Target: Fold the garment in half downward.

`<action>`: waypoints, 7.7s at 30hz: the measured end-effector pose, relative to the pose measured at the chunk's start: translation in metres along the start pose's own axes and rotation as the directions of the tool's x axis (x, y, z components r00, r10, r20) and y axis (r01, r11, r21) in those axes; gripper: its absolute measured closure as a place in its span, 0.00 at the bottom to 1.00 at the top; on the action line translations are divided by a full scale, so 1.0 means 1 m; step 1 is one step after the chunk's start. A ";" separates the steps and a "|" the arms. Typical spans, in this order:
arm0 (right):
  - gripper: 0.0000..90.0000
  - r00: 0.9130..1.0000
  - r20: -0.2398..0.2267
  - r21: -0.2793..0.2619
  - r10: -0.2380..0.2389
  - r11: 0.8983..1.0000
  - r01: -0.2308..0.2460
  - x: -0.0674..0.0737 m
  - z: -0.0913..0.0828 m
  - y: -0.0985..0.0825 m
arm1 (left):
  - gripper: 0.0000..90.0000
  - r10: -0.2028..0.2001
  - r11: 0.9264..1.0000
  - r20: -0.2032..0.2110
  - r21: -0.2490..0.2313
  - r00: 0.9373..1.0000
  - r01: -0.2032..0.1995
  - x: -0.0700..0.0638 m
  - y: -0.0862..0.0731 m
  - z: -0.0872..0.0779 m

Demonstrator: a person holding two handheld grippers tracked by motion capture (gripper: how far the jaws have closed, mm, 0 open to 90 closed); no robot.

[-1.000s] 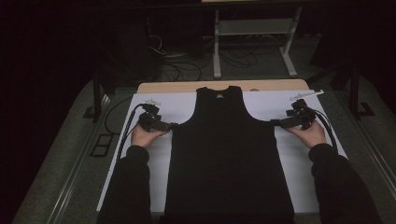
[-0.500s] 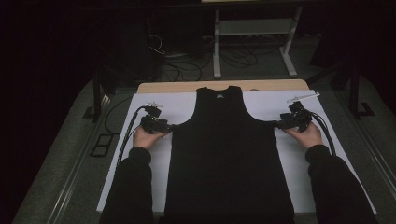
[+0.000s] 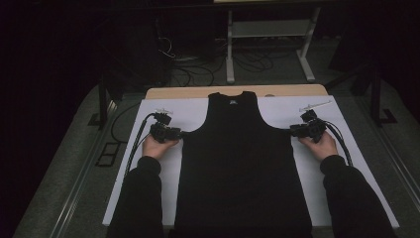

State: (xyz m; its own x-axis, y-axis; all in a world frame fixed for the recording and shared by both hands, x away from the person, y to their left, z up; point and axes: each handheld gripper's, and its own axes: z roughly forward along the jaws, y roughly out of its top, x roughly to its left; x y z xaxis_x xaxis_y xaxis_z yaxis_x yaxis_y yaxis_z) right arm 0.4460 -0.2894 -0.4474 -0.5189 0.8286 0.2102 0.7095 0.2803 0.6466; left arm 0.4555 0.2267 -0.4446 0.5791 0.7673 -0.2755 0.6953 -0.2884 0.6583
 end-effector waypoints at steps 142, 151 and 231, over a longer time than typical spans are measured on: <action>0.94 0.947 -0.245 -0.109 0.209 0.964 -0.242 0.050 -0.101 -0.080 | 0.96 -0.123 0.968 0.284 -0.178 0.951 0.179 -0.041 -0.076 -0.086; 0.94 0.944 -0.250 -0.088 0.215 0.966 -0.243 0.053 -0.104 -0.084 | 0.96 -0.115 0.973 0.287 -0.160 0.951 0.165 -0.044 -0.079 -0.089; 0.21 0.971 -0.217 -0.051 0.099 0.992 -0.112 0.058 -0.094 -0.089 | 0.33 -0.034 0.990 0.260 -0.123 0.965 0.068 -0.047 -0.079 -0.084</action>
State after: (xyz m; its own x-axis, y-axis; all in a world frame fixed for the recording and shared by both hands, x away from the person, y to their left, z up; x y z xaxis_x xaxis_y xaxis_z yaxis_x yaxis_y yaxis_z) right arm 0.3082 -0.3118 -0.4236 -0.5374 0.7270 0.4275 0.7382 0.1603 0.6553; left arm 0.3372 0.2617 -0.4247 0.6458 0.6012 -0.4707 0.6757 -0.1628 0.7190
